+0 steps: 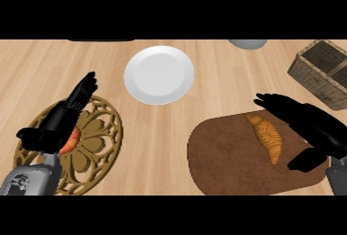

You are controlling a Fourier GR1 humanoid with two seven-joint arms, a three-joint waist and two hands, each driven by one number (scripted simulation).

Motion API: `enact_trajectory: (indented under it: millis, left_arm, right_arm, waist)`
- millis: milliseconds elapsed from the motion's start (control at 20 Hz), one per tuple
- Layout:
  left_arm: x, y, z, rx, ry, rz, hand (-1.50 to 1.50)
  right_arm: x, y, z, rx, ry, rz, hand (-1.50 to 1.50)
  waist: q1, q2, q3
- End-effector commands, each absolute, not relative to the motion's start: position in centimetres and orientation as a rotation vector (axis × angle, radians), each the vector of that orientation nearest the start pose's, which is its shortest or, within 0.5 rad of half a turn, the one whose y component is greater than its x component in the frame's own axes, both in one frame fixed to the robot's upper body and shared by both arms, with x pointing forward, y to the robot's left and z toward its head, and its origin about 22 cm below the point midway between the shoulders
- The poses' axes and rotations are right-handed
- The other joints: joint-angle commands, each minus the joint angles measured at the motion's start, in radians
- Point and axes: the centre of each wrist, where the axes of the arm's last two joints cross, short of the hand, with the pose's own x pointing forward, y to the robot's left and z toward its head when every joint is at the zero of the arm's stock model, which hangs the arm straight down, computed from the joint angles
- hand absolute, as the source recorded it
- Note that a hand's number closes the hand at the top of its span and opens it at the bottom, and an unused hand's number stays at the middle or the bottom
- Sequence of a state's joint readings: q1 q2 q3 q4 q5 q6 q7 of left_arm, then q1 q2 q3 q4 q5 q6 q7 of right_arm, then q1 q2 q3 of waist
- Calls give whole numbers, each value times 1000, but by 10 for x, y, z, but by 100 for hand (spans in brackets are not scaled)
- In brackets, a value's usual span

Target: Pick the croissant from the cutting board and place it in the basket

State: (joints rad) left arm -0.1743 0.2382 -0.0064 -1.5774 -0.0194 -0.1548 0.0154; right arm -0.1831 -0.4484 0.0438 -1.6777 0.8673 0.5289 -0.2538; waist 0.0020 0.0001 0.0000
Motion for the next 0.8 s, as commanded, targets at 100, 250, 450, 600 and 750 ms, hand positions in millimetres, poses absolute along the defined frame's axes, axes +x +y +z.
enact_trajectory:
  millis: [100,250,450,600,750]
  left_arm:
    - [275,259,68,22,-1684,-394,0]
    - [268,254,38,16,-1694,-371,0]
    - [284,262,61,59,-1681,-382,0]
    - [266,263,68,33,-1666,-375,0]
    - [278,269,62,31,-1682,-379,0]
  right_arm:
    - [273,-285,73,-568,-1403,1505,-150]
    - [294,-275,88,-601,-1355,1511,-150]
    - [280,-279,68,-604,-1338,1517,-150]
    - [277,-288,58,-573,-1320,1531,-150]
    - [306,-295,52,-544,-1305,1553,-150]
  waist:
    - [0,-1,0]
    - [3,0,0]
    - [-2,0,0]
    - [0,-1,0]
    - [3,1,0]
